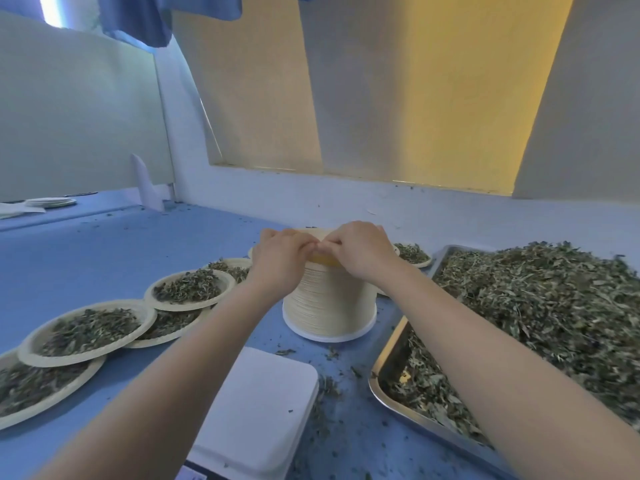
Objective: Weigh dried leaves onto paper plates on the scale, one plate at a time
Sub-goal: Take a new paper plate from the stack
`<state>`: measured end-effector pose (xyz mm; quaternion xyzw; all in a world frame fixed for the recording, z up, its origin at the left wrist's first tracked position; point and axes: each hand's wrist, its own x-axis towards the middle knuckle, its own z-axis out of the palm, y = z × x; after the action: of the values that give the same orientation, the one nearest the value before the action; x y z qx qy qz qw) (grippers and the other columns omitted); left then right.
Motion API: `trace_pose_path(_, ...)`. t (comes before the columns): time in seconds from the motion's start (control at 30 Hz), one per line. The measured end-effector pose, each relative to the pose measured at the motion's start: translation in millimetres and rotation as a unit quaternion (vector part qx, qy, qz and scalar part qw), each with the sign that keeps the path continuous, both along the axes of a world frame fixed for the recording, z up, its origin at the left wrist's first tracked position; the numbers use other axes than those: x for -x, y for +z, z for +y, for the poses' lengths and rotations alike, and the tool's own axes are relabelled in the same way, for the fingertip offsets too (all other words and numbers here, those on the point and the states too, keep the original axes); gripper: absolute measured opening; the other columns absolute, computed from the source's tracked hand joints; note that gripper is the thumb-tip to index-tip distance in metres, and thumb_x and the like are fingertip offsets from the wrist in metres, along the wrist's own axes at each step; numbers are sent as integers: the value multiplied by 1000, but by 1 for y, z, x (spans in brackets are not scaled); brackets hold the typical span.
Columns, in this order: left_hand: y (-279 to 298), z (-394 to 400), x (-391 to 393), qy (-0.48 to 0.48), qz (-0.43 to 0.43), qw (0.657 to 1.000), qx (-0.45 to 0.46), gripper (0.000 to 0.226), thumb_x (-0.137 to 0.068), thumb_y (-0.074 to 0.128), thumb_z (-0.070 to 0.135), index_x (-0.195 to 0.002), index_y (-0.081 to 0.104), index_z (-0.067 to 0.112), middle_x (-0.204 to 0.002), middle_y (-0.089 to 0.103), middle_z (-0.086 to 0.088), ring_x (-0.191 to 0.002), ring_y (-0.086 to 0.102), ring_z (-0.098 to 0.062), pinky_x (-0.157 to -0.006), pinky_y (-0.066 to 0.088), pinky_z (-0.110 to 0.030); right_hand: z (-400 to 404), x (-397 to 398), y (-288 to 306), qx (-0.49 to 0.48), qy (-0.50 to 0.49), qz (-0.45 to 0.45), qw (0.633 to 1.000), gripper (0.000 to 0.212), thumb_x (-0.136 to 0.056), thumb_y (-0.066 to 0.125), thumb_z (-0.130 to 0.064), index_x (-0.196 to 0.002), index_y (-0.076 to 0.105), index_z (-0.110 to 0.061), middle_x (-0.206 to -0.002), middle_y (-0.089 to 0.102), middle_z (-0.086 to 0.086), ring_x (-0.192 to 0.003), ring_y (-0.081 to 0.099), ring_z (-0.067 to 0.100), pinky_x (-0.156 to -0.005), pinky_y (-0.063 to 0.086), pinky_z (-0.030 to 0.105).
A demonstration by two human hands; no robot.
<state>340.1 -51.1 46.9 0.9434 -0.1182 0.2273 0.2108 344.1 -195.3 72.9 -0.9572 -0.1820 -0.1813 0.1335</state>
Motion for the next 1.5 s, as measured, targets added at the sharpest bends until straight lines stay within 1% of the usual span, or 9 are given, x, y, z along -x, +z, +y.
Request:
trace_pose_path(0.2, 23, 9, 29, -29, -69, 996, 50, 28, -101, 40, 28, -110, 66, 27, -117, 61, 5, -116, 40, -26, -89, 20, -18, 4, 24, 22, -35, 21, -51, 998, 37, -96, 48, -42, -69, 65, -24, -56, 43, -5, -71, 39, 17, -69, 24, 31)
trace_pose_path(0.33, 21, 22, 74, -28, -126, 989, 72, 24, -98, 47, 28, -107, 69, 26, -112, 63, 5, -109, 36, -26, -83, 18, -16, 11, 63, 22, -8, 65, -100, 993, 37, -97, 43, -45, -94, 73, -23, -85, 67, -5, -92, 50, 17, -79, 34, 32)
trace_pose_path(0.47, 2, 38, 129, -40, -169, 982, 73, 19, -94, 54, 23, -99, 72, 20, -102, 66, 4, -93, 28, -9, -81, 20, -21, 24, 107, 0, 42, 92, -130, 986, 42, -98, 36, -47, -96, 71, -25, -95, 68, -8, -94, 51, 16, -77, 32, 30)
trace_pose_path(0.6, -33, 54, 174, -20, -137, 989, 59, 19, -91, 58, 24, -99, 74, 19, -100, 67, 5, -103, 39, -24, -85, 24, -21, 37, 146, -39, 58, 115, -80, 988, 39, -99, 34, -46, -107, 68, -29, -107, 64, -11, -106, 49, 15, -89, 34, 34)
trace_pose_path(0.73, -72, 61, 198, -7, -75, 995, 72, 19, -91, 57, 26, -100, 73, 23, -101, 66, 9, -105, 38, -22, -84, 23, -18, 47, 169, -79, 69, 113, -25, 991, 41, -98, 32, -49, -111, 67, -32, -112, 63, -12, -109, 47, 14, -96, 32, 37)
trace_pose_path(1.07, -110, 73, 211, 27, -45, 992, 111, 16, -91, 60, 22, -95, 74, 26, -99, 65, 17, -101, 43, -20, -90, 33, -30, 56, 174, -122, 13, 162, 8, 987, 28, -96, 43, -49, -105, 68, -41, -107, 63, -19, -104, 44, 11, -90, 25, 30)
trace_pose_path(1.23, -111, 80, 203, 71, -74, 979, 177, 19, -94, 55, 21, -99, 72, 25, -104, 65, 12, -100, 43, -15, -85, 30, -22, 59, 163, -123, -30, 165, 29, 985, 37, -92, 37, -61, -116, 62, -46, -116, 61, -21, -115, 43, 6, -87, 18, 31)
trace_pose_path(1.37, -114, 85, 194, 129, -63, 945, 296, 21, -96, 50, 21, -96, 69, 28, -97, 60, 15, -101, 51, -17, -87, 40, -32, 63, 154, -115, -114, 151, 24, 982, 39, -98, 34, -53, -109, 66, -35, -113, 65, -15, -111, 49, 9, -91, 25, 36)
trace_pose_path(1.5, -127, 90, 190, 172, -50, 900, 399, 22, -96, 46, 25, -98, 67, 32, -105, 60, 12, -87, 50, 11, -74, 35, -22, 66, 149, -110, -160, 133, 16, 978, 37, -98, 36, -49, -107, 68, -33, -105, 64, -18, -104, 48, 7, -90, 24, 33)
